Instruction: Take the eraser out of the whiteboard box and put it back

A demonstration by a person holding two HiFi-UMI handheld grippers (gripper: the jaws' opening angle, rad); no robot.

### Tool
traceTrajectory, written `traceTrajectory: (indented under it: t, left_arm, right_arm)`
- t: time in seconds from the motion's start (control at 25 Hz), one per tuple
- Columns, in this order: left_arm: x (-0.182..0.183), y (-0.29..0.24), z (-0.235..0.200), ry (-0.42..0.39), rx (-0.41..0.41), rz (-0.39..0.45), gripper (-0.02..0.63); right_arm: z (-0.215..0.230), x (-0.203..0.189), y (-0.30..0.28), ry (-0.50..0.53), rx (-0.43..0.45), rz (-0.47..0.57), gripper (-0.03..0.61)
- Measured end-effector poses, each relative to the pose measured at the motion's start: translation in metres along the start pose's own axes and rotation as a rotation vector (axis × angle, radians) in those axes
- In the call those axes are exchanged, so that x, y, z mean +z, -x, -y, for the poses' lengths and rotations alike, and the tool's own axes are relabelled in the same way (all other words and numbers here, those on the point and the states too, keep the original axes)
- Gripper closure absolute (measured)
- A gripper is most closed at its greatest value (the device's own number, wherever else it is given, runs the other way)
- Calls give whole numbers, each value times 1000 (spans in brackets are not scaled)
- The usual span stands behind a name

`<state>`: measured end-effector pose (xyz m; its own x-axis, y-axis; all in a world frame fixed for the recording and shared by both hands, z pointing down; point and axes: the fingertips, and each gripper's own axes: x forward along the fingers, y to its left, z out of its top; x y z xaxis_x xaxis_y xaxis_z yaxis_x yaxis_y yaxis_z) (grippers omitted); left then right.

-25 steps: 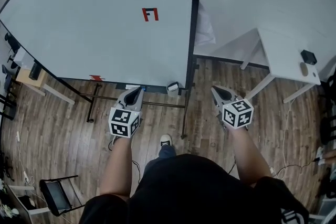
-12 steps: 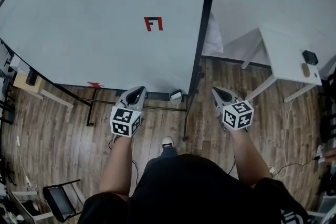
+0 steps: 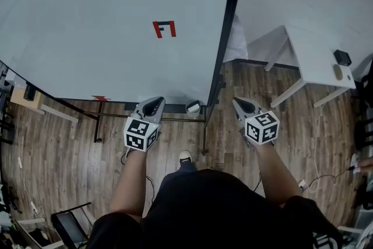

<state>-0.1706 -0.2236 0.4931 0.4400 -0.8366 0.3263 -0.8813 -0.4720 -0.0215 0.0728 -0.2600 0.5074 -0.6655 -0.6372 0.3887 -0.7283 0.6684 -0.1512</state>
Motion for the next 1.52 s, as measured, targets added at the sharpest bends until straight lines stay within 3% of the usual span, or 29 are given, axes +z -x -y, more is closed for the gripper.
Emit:
traceTrajectory:
  t: [0.2,0.48,1.0,1.12,1.52]
  left_arm:
    - [-15,-21,15,-6,-96,-39,591]
    - [-41,-55,37,-31,-235,-113,528]
    - [-90,-108,66,-94,-365,-249,443]
    - [-101,-118,70,-78,-387,-272,439]
    - [-133,-140,79,-122,-399,-348,430]
  right_arm:
    - [2,-12,-4,-11,1,-26,583]
    - [2,-32,-14,-13,13,-69,583]
    - [14,-58,-19,-51,-9,-113,583]
    - [14,-62,-20,-51,-8,-122,583]
    - [4,-74,-19,-39,8,-152,583]
